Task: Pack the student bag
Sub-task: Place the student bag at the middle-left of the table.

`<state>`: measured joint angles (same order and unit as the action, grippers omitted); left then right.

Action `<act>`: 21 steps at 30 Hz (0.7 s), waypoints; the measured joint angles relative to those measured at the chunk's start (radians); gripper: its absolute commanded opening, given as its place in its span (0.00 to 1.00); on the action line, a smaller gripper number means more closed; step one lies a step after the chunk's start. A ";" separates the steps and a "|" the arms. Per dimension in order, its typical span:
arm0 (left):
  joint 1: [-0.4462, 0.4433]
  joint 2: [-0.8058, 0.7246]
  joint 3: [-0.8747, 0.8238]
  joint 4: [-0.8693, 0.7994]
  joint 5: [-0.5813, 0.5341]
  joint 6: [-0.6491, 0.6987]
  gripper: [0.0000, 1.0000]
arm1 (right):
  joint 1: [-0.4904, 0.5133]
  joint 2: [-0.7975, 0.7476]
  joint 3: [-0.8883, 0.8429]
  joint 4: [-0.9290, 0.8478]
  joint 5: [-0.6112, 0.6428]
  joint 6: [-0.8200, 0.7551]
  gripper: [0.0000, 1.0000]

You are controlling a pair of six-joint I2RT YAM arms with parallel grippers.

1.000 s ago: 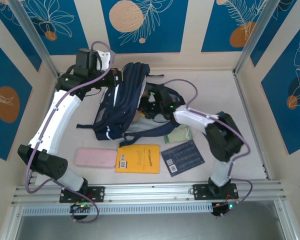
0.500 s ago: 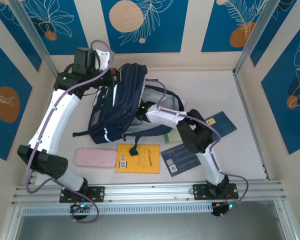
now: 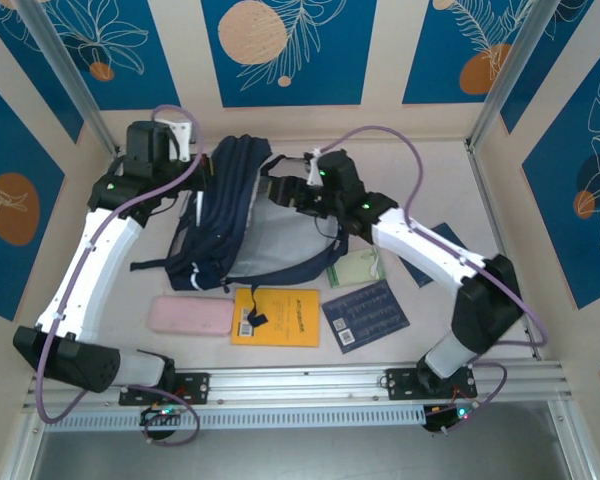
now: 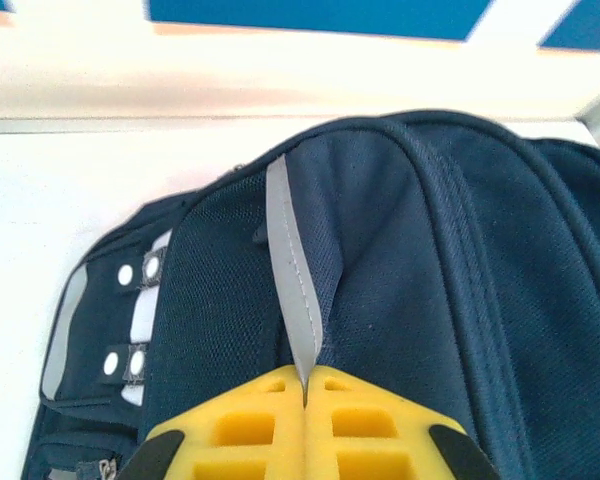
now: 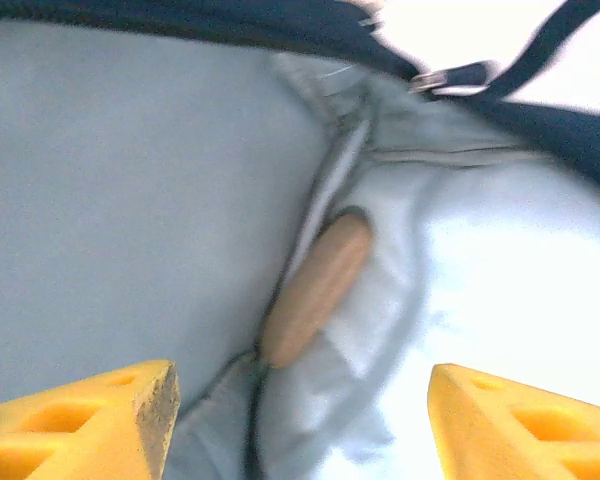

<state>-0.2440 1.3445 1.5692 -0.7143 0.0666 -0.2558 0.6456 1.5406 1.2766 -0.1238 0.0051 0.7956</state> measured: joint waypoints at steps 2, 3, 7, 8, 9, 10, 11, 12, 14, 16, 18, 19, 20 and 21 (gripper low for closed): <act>0.027 -0.006 0.000 0.000 -0.029 -0.017 0.00 | -0.024 -0.057 -0.061 -0.004 0.007 -0.025 0.64; 0.041 -0.006 0.000 0.000 -0.040 -0.027 0.00 | -0.039 -0.075 -0.076 -0.013 0.007 -0.031 0.63; 0.098 -0.004 0.000 0.003 -0.050 -0.073 0.00 | -0.117 -0.104 -0.095 -0.036 -0.017 -0.024 0.57; 0.112 -0.002 0.000 0.008 -0.050 -0.085 0.00 | -0.144 -0.109 -0.109 -0.031 -0.029 -0.016 0.54; 0.124 0.000 0.000 0.017 -0.050 -0.095 0.00 | -0.170 -0.112 -0.128 -0.024 -0.042 -0.006 0.52; 0.133 0.002 0.000 0.024 -0.051 -0.103 0.00 | -0.188 -0.112 -0.142 -0.022 -0.049 0.000 0.50; 0.142 0.005 0.000 0.031 -0.053 -0.108 0.00 | -0.212 -0.111 -0.157 -0.022 -0.056 0.008 0.47; 0.150 0.007 0.000 0.037 -0.054 -0.112 0.00 | -0.229 -0.109 -0.168 -0.026 -0.064 0.013 0.47; 0.163 0.012 0.000 0.044 -0.054 -0.121 0.00 | -0.255 -0.095 -0.176 -0.032 -0.090 0.020 0.47; 0.176 0.020 0.000 0.052 -0.048 -0.132 0.00 | -0.278 -0.068 -0.171 -0.032 -0.114 0.018 0.47; 0.185 0.036 0.000 0.068 -0.030 -0.140 0.00 | -0.300 -0.018 -0.149 -0.052 -0.132 0.006 0.47; 0.187 0.045 0.000 0.077 -0.019 -0.143 0.00 | -0.308 0.009 -0.136 -0.061 -0.136 -0.004 0.48; 0.188 0.056 0.000 0.087 -0.003 -0.150 0.00 | -0.317 0.040 -0.118 -0.076 -0.137 -0.015 0.49; 0.188 0.068 0.000 0.094 0.013 -0.156 0.00 | -0.327 0.074 -0.098 -0.093 -0.136 -0.029 0.51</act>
<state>-0.0555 1.4124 1.5688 -0.6201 0.0799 -0.4118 0.3191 1.6142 1.1782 -0.2173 -0.1307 0.7666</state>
